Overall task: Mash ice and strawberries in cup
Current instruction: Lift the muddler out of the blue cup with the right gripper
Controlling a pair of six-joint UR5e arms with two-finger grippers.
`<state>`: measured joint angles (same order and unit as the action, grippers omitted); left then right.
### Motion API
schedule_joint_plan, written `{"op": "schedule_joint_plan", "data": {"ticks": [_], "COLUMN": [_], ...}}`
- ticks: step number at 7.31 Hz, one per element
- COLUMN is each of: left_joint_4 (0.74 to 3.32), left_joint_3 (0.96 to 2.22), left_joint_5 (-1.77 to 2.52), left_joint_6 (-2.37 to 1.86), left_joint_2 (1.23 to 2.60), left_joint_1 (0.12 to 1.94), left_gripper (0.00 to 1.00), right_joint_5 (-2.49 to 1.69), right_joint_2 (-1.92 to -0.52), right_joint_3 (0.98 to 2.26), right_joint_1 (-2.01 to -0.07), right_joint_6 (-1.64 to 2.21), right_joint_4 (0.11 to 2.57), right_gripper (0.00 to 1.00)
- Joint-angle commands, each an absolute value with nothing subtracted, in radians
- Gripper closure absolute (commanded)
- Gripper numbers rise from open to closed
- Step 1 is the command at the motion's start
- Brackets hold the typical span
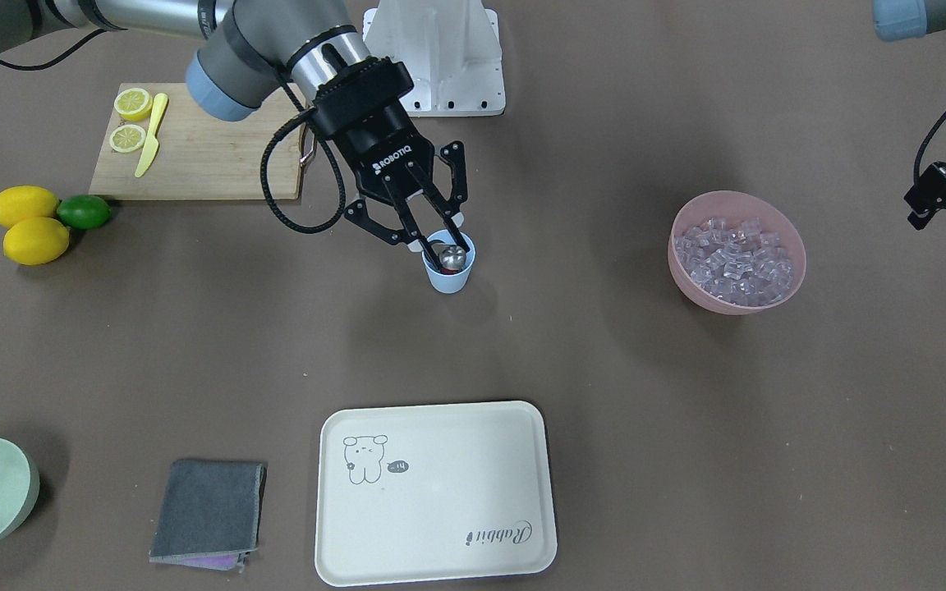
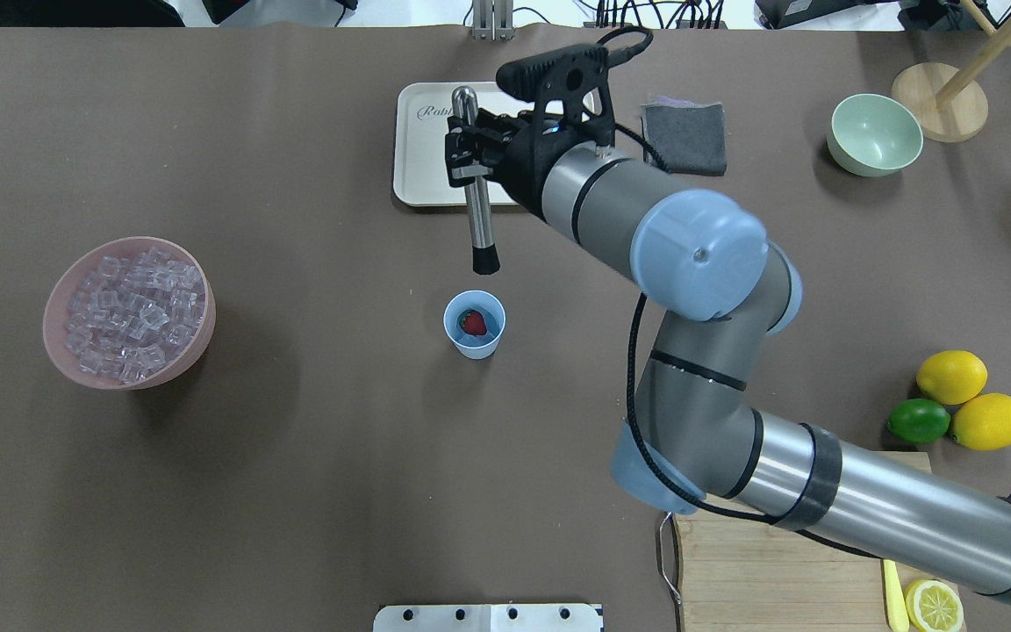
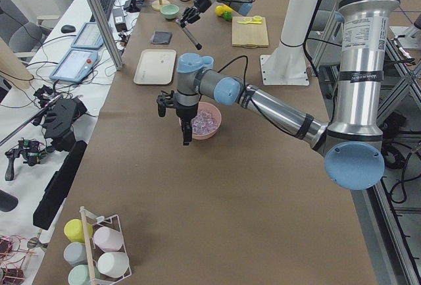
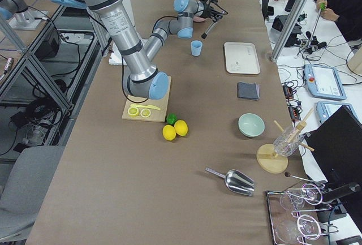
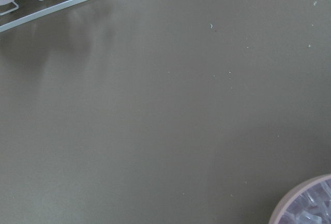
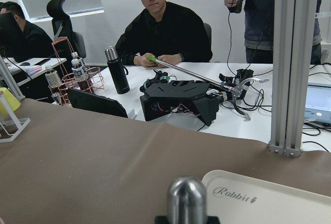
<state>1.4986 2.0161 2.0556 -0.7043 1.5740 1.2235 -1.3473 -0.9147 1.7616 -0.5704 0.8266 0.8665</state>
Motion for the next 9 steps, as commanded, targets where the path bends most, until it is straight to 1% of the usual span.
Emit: {"op": "schedule_joint_plan", "data": {"ticks": [1, 3, 4, 6, 7, 8, 9], "left_joint_4": [1.534, 1.685, 1.724, 1.727, 1.727, 1.727, 1.726], "left_joint_3": [2.011, 1.990, 1.971, 1.970, 1.968, 1.970, 1.970], "left_joint_5": [2.063, 2.097, 2.109, 2.108, 2.102, 2.102, 2.102], "left_joint_6": [-0.707, -0.805, -0.805, -0.805, -0.805, -0.805, -0.808], "left_joint_2": [1.572, 1.569, 1.568, 1.568, 1.568, 1.568, 1.568], "left_joint_1": [1.224, 1.203, 1.200, 1.200, 1.200, 1.200, 1.200], "left_gripper": [0.02, 0.02, 0.02, 0.02, 0.02, 0.02, 0.02], "right_joint_5": [-1.429, -1.665, -1.775, -1.841, -1.906, -1.981, -2.032], "right_joint_2": [-1.006, -1.153, -1.201, -1.200, -1.201, -1.192, -1.177], "right_joint_3": [1.853, 1.856, 1.845, 1.826, 1.778, 1.690, 1.602], "right_joint_1": [-0.645, -0.783, -0.831, -0.844, -0.859, -0.892, -0.925], "right_joint_6": [0.863, 0.928, 0.925, 0.923, 0.920, 0.899, 0.791], "right_joint_4": [0.957, 0.985, 1.036, 1.284, 1.301, 1.296, 1.295], "right_gripper": [1.00, 1.00, 1.00, 1.00, 1.00, 1.00, 1.00]}}
